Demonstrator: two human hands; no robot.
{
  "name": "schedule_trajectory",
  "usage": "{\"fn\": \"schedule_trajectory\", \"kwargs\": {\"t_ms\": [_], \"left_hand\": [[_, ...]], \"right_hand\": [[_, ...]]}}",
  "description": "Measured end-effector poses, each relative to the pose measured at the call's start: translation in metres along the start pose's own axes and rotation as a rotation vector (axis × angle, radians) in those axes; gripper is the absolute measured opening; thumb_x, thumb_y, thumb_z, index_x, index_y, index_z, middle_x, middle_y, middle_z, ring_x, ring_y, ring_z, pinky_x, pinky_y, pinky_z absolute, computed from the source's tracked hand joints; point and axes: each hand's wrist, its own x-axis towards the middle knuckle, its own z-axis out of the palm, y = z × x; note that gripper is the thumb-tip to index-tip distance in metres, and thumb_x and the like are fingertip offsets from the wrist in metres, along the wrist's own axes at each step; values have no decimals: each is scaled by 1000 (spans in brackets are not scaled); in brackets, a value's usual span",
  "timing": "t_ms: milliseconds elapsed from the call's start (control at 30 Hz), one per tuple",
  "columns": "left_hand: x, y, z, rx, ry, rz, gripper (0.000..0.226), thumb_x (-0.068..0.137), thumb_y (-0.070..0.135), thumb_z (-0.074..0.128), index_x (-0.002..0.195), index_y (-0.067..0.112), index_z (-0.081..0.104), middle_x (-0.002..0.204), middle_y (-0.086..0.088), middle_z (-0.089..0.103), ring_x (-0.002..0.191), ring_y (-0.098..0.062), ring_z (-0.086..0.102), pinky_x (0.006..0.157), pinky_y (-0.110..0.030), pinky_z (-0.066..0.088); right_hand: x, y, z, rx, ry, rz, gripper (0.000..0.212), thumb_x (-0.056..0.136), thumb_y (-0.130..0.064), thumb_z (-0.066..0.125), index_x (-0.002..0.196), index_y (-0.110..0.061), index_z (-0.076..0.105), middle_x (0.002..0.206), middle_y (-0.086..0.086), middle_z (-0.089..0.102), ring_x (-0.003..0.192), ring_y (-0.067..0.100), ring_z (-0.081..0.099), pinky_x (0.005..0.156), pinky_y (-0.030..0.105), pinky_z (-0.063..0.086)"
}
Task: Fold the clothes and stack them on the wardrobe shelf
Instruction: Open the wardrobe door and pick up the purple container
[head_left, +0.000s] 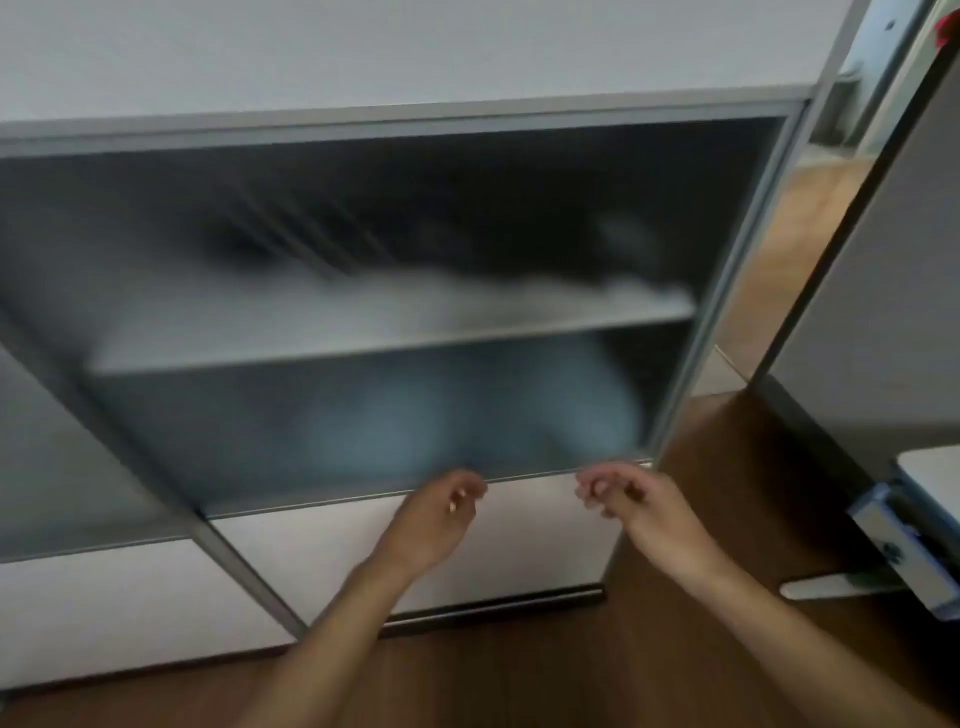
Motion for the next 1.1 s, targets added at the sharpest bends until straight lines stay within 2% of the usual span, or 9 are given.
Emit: {"fn": "schedule_trajectory", "kwargs": {"t_ms": [133,233,300,467,633,700,833,933,1100], "left_hand": [[82,88,-51,267,318,348,29,87,-1,57,114,6,66,120,-13,63,113,-33,60,100,-44,45],[124,138,-70,500,461,521,39,87,11,61,127,8,60,141,-12,52,131,-32,49,107,-46,39],[154,161,-80,706,552,596,52,90,23,62,139,10,51,155,-13,38,144,-32,34,114,-49,31],[214,175,-87,1046,582,463,83,93,48,57,158,20,14,167,-8,6,153,-30,3,122,-55,11],[246,142,-97,1178,600,381,107,86,56,64,156,30,-11,167,-1,-8,153,-25,-12,120,-51,-3],[253,134,-102,1202,615,394,111,84,58,64,154,33,-18,165,4,-14,149,-20,-26,118,-45,-16],[254,126,-108,1237,646,440,109,83,60,63,155,32,-14,163,5,-15,149,-21,-26,117,-42,-19],[253,122,-111,1243,647,468,104,85,60,62,156,30,-7,164,1,-11,152,-24,-11,119,-44,-13],[246,106,-124,1199,662,498,98,86,57,62,156,30,-1,163,2,-10,149,-20,-15,119,-44,-13]], "right_hand": [[64,-48,-47,-89,186,-207,37,94,0,57,98,-36,67,97,-16,69,91,-2,64,83,13,49],[104,-64,-81,-114,311,-316,38,92,-3,58,118,-31,59,116,-9,59,106,3,57,87,7,43],[134,-71,-109,-139,449,-331,49,89,-3,59,133,-23,51,131,-3,48,119,9,48,99,13,39],[199,-75,-168,-89,775,-223,75,85,-7,63,151,-15,28,156,7,27,143,22,29,107,22,20],[237,-59,-190,-13,757,-106,82,90,-7,60,157,-16,13,163,6,16,150,24,17,117,33,16],[245,-53,-191,-15,758,-104,80,91,-8,60,157,-13,15,163,7,16,150,24,18,116,30,16],[251,-51,-190,83,828,-155,71,88,-8,63,150,-14,29,156,7,26,141,20,33,106,21,25],[255,-53,-187,154,875,-152,66,88,-10,62,147,-17,34,151,4,29,136,17,37,105,22,29],[256,-60,-179,167,821,-101,62,92,-14,59,148,-19,34,152,3,28,136,19,38,103,24,31]]}}
